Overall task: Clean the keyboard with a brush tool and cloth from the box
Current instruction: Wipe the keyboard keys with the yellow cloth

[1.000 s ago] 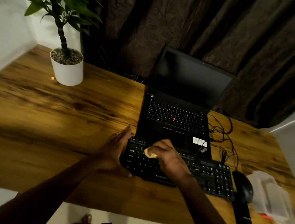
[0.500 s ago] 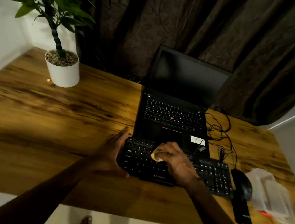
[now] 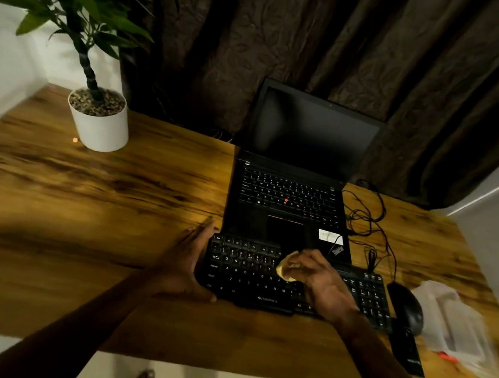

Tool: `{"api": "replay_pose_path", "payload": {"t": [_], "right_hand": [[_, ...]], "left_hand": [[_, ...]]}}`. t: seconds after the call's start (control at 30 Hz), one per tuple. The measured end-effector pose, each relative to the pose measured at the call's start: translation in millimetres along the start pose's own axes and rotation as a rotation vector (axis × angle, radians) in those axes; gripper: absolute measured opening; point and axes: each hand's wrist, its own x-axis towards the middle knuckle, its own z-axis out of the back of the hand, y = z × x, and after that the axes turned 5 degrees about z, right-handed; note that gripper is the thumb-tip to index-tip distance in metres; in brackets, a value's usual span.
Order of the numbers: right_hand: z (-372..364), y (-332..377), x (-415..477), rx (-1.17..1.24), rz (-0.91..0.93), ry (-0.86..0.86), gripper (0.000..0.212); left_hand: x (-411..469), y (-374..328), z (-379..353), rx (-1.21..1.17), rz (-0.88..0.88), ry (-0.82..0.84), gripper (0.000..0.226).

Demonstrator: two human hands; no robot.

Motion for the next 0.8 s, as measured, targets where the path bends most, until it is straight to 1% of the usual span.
{"api": "replay_pose_path", "payload": {"t": [0.1, 0.17, 0.23, 0.33, 0.47, 0.53, 0.6, 0.67, 0.73, 0.8], "right_hand": [[3, 6, 1, 0.008, -0.023, -0.062, 0.065], [5, 18, 13, 0.011, 0.021, -0.127, 0.054], [5, 27, 24, 0.026, 0.062, -0.117, 0.049], [0, 17, 15, 0.005, 0.076, -0.098, 0.051], [4, -6, -14, -0.023, -0.015, -0.073, 0.063], [6, -4, -16, -0.03, -0.041, -0.093, 0.06], [8, 6, -7, -0.021, -0.026, -0.138, 0.054], [5, 15, 3, 0.022, -0.018, -0.141, 0.051], [1, 18, 5, 0.045, -0.004, -0.11, 0.053], [-1, 10, -5, 0.043, -0.034, -0.099, 0.058]], "left_hand": [[-1, -1, 0, 0.009, -0.007, -0.012, 0.158], [0, 1, -2, 0.0, 0.008, -0.018, 0.161], [0, 3, -2, -0.01, 0.029, -0.005, 0.163], [1, 2, -1, -0.009, 0.027, 0.002, 0.164], [0, 2, -3, -0.006, 0.052, 0.01, 0.165], [0, 2, -3, -0.008, 0.048, 0.005, 0.164], [0, 3, -2, -0.005, 0.05, -0.001, 0.163], [0, 4, -1, -0.004, 0.055, -0.004, 0.163], [-1, 4, -1, -0.007, 0.044, 0.0, 0.163], [-1, 1, -1, -0.009, 0.031, -0.002, 0.162]]}}
